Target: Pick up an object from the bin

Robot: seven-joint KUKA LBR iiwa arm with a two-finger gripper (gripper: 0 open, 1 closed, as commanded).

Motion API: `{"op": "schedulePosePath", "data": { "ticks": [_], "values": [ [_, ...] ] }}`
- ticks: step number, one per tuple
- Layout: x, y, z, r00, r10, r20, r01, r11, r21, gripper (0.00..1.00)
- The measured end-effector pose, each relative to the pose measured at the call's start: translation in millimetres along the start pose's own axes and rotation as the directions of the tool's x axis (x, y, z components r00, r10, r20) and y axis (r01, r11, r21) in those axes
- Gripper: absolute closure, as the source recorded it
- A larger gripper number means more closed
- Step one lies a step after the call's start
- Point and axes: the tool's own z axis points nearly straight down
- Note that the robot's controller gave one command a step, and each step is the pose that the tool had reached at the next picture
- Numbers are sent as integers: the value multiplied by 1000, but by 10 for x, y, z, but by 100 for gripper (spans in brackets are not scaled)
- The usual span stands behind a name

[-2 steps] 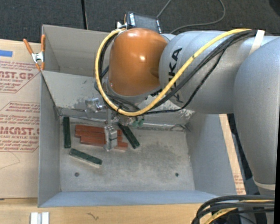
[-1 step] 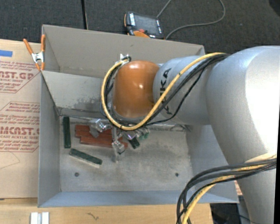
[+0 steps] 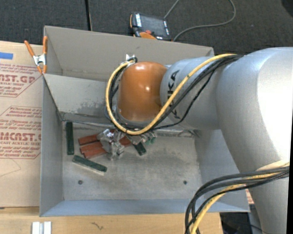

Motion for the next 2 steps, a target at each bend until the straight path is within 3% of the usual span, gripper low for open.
{"op": "schedulePosePath", "data": {
  "ticks": [1,2],
  "values": [
    [276,154,-2642,999,47,6,-47,999,6,100],
    [34,662,-1602,987,-160,-7,160,987,-4,100]
  ]
}}
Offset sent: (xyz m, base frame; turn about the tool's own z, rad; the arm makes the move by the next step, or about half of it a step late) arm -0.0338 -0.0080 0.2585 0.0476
